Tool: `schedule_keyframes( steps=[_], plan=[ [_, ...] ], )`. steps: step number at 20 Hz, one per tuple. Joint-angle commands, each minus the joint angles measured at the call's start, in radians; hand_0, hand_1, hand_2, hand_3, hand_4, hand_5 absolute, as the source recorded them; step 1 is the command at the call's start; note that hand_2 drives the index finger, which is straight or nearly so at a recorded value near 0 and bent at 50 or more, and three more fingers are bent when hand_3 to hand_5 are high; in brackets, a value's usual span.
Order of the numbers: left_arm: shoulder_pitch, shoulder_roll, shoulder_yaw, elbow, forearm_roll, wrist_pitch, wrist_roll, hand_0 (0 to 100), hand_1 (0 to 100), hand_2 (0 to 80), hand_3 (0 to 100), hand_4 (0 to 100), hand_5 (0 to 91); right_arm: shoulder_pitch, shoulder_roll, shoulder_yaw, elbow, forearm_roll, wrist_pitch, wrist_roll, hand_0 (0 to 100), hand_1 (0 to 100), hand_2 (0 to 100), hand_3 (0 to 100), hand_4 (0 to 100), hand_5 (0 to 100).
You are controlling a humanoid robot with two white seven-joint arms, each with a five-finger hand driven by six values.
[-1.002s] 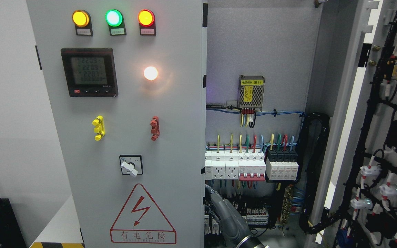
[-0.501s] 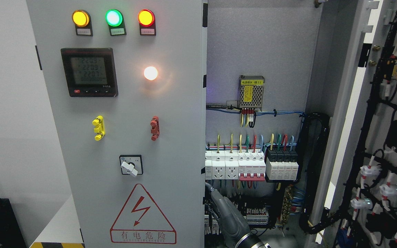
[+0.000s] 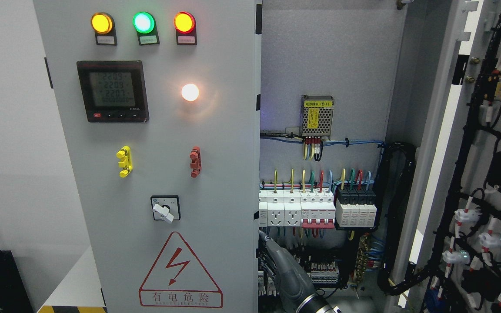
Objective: Open door with both hands
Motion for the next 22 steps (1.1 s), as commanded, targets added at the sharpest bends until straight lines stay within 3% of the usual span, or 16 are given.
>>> schedule_keyframes(
  steps=[1, 11, 13, 22],
  plan=[
    [0.018, 0.000, 0.000, -0.002, -0.001, 0.000, 0.001, 0, 0, 0.0, 0, 0, 0.0, -0.009, -0.017, 0.005, 0.003, -0.004, 0.000, 0.012, 39, 0, 0, 0, 0, 0],
    [0.018, 0.000, 0.000, -0.002, 0.000, 0.000, -0.001, 0, 0, 0.0, 0, 0, 0.0, -0.025, -0.035, 0.007, 0.019, -0.006, 0.000, 0.018, 39, 0, 0, 0, 0, 0],
    [0.018, 0.000, 0.000, -0.002, 0.000, 0.000, -0.001, 0, 0, 0.0, 0, 0, 0.0, -0.023, -0.035, 0.005, 0.019, -0.006, 0.000, 0.052, 39, 0, 0, 0, 0, 0],
    [0.018, 0.000, 0.000, -0.002, -0.001, 0.000, -0.001, 0, 0, 0.0, 0, 0, 0.0, -0.034, -0.035, 0.004, 0.037, -0.006, 0.000, 0.056, 39, 0, 0, 0, 0, 0]
  ],
)
